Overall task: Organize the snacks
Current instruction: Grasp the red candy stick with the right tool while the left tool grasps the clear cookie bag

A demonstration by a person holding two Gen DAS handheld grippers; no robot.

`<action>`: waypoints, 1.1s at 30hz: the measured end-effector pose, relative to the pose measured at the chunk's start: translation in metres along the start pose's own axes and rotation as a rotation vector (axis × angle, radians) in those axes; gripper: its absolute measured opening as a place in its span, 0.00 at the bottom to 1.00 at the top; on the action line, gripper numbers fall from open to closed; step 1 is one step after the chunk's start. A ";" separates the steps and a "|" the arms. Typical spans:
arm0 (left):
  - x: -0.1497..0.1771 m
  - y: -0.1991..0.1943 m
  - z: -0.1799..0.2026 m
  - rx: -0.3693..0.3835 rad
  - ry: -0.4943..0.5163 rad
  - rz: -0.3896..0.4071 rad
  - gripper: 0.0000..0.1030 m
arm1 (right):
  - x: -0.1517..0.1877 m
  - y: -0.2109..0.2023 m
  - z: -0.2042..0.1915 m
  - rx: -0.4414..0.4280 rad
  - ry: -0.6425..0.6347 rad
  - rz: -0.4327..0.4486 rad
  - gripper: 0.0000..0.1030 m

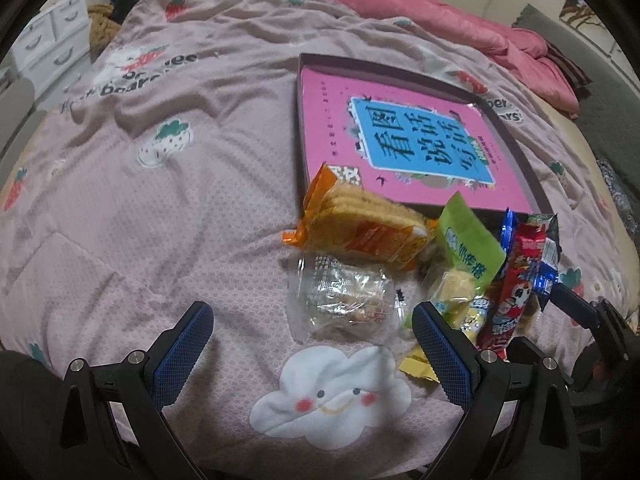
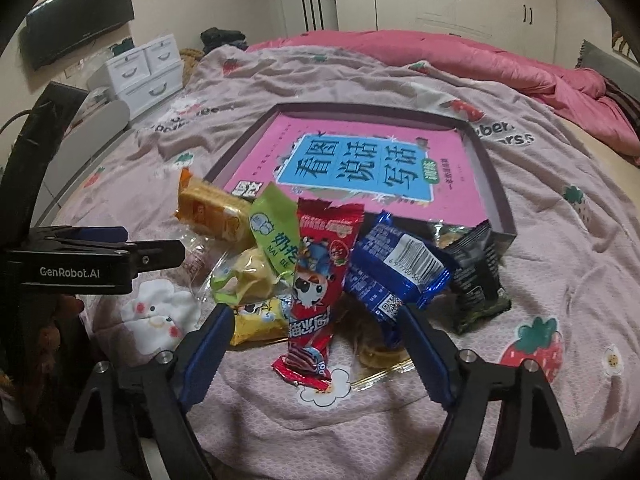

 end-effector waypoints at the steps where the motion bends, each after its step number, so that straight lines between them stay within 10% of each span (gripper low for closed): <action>1: 0.001 0.001 0.000 0.000 0.002 -0.002 0.97 | 0.000 0.002 -0.001 -0.004 -0.003 -0.001 0.80; 20: 0.002 0.028 0.007 0.028 0.003 -0.066 0.95 | -0.001 0.027 -0.002 -0.003 -0.052 -0.043 0.25; 33: 0.001 0.032 0.006 0.070 -0.005 -0.078 0.53 | 0.000 0.007 0.018 -0.069 0.041 -0.012 0.17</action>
Point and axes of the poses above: each gripper's, at about its wrist camera, not at the fingertips, and y roughly the way its jaws point, z to its right, x to its underside, the point moved 1 cm from there along y, roughly the way its jaws point, and after that the axes turned 2 degrees about x, right-handed, at the moved point
